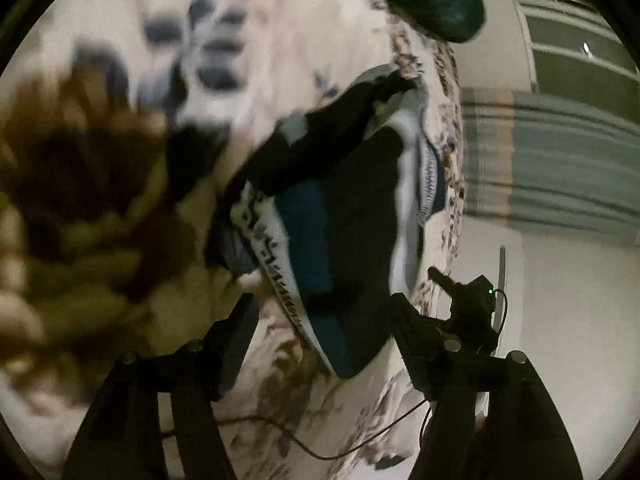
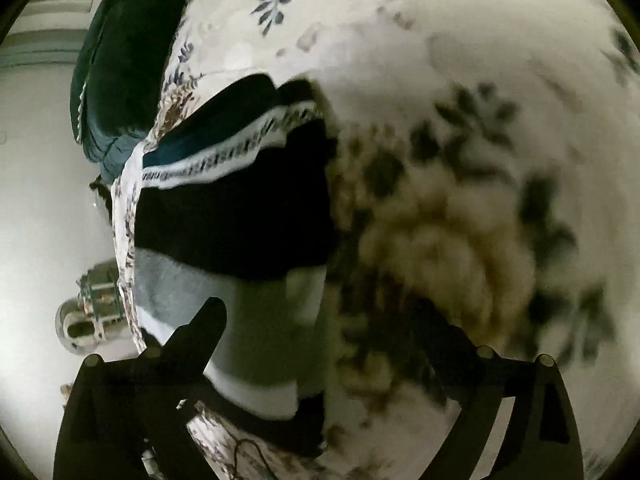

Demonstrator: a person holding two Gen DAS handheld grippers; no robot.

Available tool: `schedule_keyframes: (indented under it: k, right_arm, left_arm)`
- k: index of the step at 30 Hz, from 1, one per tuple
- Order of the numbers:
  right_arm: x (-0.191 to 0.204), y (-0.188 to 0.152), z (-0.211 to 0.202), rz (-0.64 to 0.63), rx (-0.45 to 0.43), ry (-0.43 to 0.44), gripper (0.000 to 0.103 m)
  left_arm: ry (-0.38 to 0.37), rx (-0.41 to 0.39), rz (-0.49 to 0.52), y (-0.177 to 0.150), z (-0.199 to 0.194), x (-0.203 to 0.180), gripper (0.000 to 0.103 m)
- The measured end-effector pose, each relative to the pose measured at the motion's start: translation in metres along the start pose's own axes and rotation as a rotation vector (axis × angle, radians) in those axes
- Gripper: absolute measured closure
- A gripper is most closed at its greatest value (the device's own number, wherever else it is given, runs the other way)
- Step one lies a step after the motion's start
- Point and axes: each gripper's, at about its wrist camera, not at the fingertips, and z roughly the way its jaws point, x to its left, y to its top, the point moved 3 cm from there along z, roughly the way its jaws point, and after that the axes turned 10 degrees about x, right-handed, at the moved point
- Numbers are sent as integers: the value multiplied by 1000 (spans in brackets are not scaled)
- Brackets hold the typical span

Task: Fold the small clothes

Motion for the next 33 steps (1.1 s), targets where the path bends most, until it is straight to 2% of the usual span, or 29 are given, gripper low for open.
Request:
schedule_keyframes:
  k: [4,6,11,12,13,14,16,17,18,20,25,30,33]
  right_arm:
    - [-9,43,9,-12,26,48,6]
    - [-10,63,16,-26,47,84,2]
    - [2,89,23,-70,72,113,1]
    - [6,91,24,-79,72,123,1]
    - [12,93,25,-83,72,130,2]
    - [16,95,27,-84,66,137,7]
    - [27,96,32,-98,57,149,44]
    - [33,96,37,-101,70,143,72]
    - [37,94,41,-108,72,130,84]
    - [48,87,42,-132,43,91,87]
    - [51,42,14,-47,-28,135,90]
    - [67,-52,1,25,-70,180,90]
    - [69,-128,11,120,-108,194,90]
  left_arm:
    - [-40,-53,-14,17,34,0,38]
    - [-46,-89,-26,26,42,-3,38]
    - [-60,-139,-56,42,46,-12,38]
    - [-51,-153,-54,44,44,-16,48]
    - [-40,-162,-46,45,43,-20,70]
    - [-38,-165,-37,46,42,-23,75]
    - [-30,-174,-31,48,38,-29,80]
    - [-37,-174,-27,50,35,-32,81]
    - [-40,-172,-22,51,34,-33,83]
    - [-38,-159,-8,55,27,-35,84]
    - [-17,-98,26,75,1,-46,85]
    - [65,1,150,109,-42,-67,85]
    - [161,134,266,122,-41,-75,83]
